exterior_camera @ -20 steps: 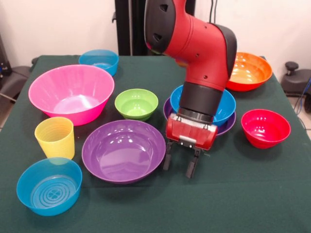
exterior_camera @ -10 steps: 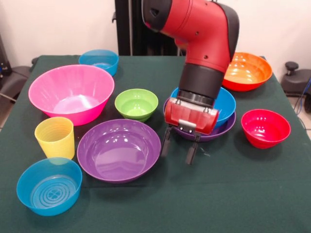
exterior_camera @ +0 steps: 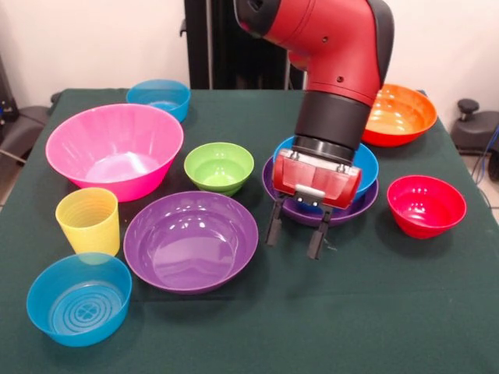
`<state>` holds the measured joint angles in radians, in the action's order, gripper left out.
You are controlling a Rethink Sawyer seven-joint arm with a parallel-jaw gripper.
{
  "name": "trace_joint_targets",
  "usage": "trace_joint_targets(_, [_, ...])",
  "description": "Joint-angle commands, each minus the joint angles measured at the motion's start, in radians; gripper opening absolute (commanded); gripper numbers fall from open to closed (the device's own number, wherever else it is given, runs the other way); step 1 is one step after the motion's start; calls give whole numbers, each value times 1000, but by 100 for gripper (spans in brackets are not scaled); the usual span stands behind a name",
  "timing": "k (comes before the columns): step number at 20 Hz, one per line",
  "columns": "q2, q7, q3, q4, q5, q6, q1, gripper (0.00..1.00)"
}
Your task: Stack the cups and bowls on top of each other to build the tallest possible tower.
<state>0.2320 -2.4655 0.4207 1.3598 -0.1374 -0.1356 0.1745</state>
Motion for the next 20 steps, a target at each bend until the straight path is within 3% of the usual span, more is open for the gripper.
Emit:
trace_joint_targets(1, [-71, -88, -72, 6, 48, 49, 24, 100])
trace_joint_targets(6, [-100, -82, -55, -14, 70, 44, 25, 100])
trace_joint_targets(14, [-83, -71, 44, 37, 75, 99, 73, 100])
trace_joint_targets(20, [-79, -72, 58, 37, 75, 106, 75, 100])
